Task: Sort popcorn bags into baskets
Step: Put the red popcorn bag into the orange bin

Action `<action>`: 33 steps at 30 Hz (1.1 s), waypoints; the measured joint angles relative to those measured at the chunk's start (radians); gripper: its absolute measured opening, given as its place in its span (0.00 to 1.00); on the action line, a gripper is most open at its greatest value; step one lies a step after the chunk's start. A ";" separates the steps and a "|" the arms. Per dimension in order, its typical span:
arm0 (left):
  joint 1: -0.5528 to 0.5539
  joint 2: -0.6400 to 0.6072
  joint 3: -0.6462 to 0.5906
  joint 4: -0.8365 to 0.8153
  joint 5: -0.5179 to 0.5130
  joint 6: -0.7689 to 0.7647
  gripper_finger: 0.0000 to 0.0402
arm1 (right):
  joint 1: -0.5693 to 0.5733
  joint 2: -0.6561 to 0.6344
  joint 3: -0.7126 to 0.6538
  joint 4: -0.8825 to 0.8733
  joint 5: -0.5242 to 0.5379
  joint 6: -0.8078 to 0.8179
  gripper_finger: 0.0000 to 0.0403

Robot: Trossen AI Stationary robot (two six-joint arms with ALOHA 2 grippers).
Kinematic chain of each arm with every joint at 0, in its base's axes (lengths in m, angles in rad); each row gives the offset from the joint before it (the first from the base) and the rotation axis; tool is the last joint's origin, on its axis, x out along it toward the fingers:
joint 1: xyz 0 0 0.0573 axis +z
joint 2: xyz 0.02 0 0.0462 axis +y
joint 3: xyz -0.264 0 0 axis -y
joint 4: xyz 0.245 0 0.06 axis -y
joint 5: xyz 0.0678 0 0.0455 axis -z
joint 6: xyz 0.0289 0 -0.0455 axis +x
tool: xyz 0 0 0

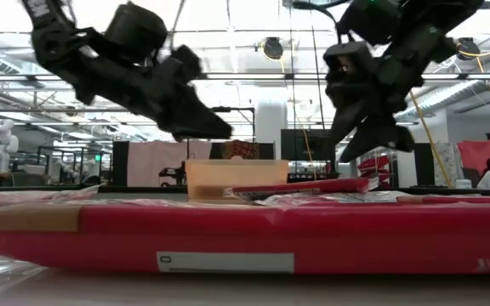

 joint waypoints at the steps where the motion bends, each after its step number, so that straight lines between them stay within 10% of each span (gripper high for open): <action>1: 0.000 0.021 0.018 -0.008 0.000 0.009 0.22 | 0.009 -0.017 -0.004 -0.014 0.019 0.020 0.40; 14: 0.023 0.264 0.120 -0.035 -0.018 0.022 0.22 | 0.074 -0.089 -0.207 0.049 0.127 0.247 0.46; 33: 0.031 0.299 0.121 -0.033 0.004 -0.002 0.22 | 0.070 -0.087 -0.297 0.398 0.229 0.110 0.42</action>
